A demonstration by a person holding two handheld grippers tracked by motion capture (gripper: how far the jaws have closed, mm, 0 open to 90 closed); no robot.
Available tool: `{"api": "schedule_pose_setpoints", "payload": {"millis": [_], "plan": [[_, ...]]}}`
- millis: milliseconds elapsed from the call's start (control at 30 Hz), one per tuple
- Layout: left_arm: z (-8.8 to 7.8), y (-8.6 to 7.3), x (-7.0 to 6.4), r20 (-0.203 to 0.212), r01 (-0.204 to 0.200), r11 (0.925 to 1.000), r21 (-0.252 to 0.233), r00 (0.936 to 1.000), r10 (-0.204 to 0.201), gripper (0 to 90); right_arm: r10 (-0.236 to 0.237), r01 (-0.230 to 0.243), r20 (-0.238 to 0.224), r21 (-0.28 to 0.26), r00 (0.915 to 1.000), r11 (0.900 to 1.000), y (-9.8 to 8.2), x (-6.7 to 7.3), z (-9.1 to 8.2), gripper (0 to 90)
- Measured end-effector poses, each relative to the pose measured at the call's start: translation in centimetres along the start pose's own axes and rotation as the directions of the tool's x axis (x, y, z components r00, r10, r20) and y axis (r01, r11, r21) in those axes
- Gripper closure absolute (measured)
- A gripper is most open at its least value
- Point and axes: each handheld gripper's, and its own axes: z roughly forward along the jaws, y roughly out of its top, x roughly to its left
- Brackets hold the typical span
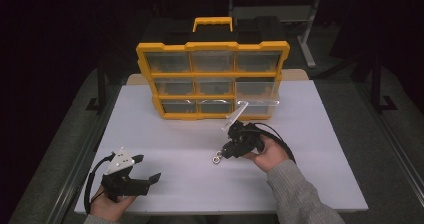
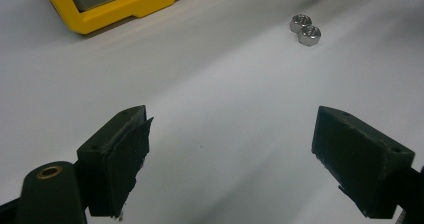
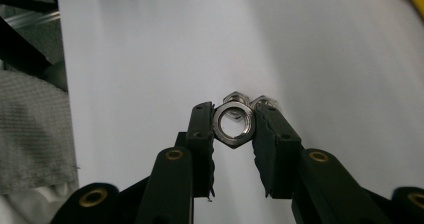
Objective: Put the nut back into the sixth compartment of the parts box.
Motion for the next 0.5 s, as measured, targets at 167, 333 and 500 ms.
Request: {"api": "schedule_pose_setpoints", "payload": {"millis": [167, 333, 500], "plan": [[0.0, 0.0, -0.1, -0.001, 0.007, 0.9999, -0.008, 1.0000, -0.007, 14.8, 0.005, -0.005, 0.011, -0.017, 0.9999, 1.000, 0.7, -0.4, -2.3, 69.1], [0.0, 0.0, 0.0, -0.001, 0.009, 0.9999, -0.010, 1.0000, -0.009, 14.7, 0.001, 0.000, 0.026, -0.037, 0.9997, 0.999, 1.8, -0.6, -4.8, 69.1], [-0.1, 0.0, 0.0, 0.001, 0.009, 0.9999, -0.007, 1.0000, -0.009, 14.8, -0.003, 0.005, 0.040, -0.048, 0.9992, 0.999, 3.0, -1.2, -7.1, 69.1]]}}
